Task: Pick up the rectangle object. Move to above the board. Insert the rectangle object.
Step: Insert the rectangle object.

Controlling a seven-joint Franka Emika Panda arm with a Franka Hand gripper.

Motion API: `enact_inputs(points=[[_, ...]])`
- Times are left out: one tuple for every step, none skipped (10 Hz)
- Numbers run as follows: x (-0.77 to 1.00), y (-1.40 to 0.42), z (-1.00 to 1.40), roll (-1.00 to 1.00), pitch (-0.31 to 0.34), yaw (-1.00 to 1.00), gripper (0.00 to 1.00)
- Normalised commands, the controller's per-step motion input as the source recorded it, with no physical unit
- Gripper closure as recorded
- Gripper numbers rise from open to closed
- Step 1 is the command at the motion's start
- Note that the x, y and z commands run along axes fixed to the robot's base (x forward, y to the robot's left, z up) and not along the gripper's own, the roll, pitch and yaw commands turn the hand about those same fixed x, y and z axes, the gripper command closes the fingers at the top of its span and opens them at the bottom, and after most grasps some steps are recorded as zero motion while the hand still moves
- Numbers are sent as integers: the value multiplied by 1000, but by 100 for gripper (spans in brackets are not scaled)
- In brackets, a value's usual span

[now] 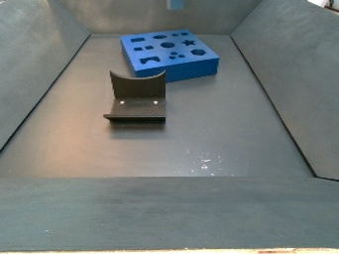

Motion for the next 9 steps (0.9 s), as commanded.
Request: enact_inputs(points=[[-54,0,0,0,-66,-266,100],[26,0,-9,0,0,0,100],[786,-186,-54,160,337,-80,100],[866,-191,-74,151,263,-40,100],[306,-29,0,80,257,-60,100],[0,0,0,0,-20,0,100],[1000,14,-380,0,-17,0,100],[1000,26,-517,-83,0,0,100],[440,0,0,-29,223,0,100]])
